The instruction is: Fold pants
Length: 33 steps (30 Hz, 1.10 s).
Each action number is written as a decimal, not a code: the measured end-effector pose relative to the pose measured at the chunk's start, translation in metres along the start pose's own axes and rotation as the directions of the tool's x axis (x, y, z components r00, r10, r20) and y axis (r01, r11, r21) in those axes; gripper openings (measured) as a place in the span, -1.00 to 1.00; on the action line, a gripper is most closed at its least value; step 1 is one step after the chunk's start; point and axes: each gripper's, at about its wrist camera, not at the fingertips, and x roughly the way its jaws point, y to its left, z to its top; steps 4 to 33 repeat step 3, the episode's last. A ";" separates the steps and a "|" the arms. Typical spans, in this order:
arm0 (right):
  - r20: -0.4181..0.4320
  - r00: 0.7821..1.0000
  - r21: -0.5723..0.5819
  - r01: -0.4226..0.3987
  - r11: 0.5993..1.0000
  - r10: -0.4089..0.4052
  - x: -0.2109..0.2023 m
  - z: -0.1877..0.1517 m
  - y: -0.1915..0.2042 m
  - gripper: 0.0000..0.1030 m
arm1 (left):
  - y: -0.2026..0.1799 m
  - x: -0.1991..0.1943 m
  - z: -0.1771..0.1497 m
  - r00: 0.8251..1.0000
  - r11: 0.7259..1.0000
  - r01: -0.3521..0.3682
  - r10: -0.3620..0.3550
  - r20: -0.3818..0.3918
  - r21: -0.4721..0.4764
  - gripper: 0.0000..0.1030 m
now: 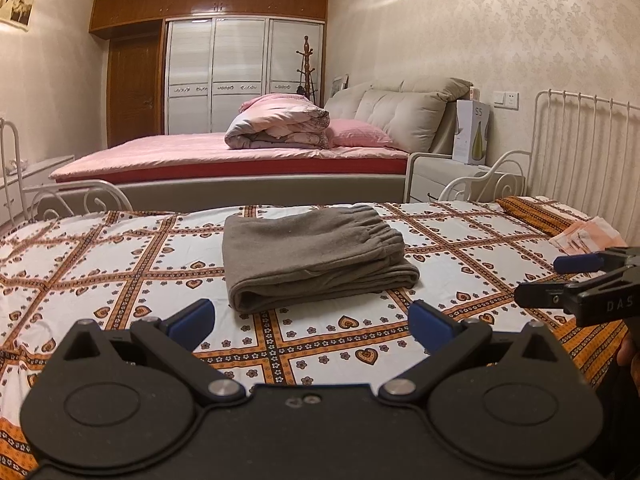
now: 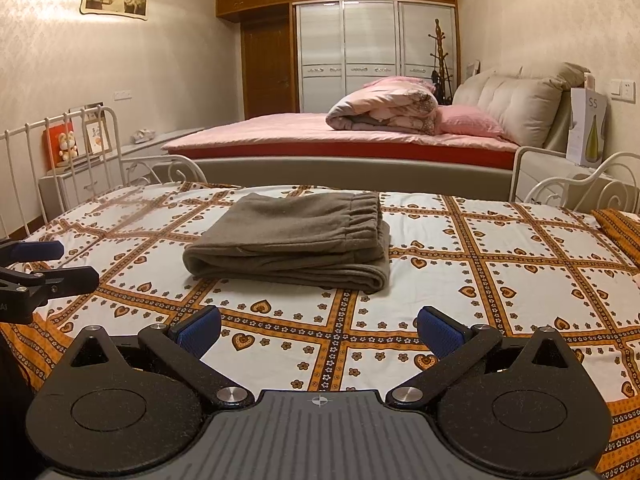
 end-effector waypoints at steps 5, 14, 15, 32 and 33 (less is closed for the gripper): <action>0.006 1.000 -0.003 -0.006 1.000 0.006 -0.001 0.000 0.001 1.00 | 0.000 0.002 0.000 1.000 1.000 0.002 -0.002 -0.013 0.003 0.88; 0.006 1.000 -0.003 -0.006 1.000 0.006 -0.001 0.000 0.001 1.00 | 0.000 0.002 0.000 1.000 1.000 0.002 -0.002 -0.013 0.003 0.88; 0.006 1.000 -0.003 -0.006 1.000 0.006 -0.001 0.000 0.001 1.00 | 0.000 0.002 0.000 1.000 1.000 0.002 -0.002 -0.013 0.003 0.88; 0.006 1.000 -0.003 -0.006 1.000 0.006 -0.001 0.000 0.001 1.00 | 0.000 0.002 0.000 1.000 1.000 0.002 -0.002 -0.013 0.003 0.88; 0.006 1.000 -0.003 -0.006 1.000 0.006 -0.001 0.000 0.001 1.00 | 0.000 0.002 0.000 1.000 1.000 0.002 -0.002 -0.013 0.003 0.88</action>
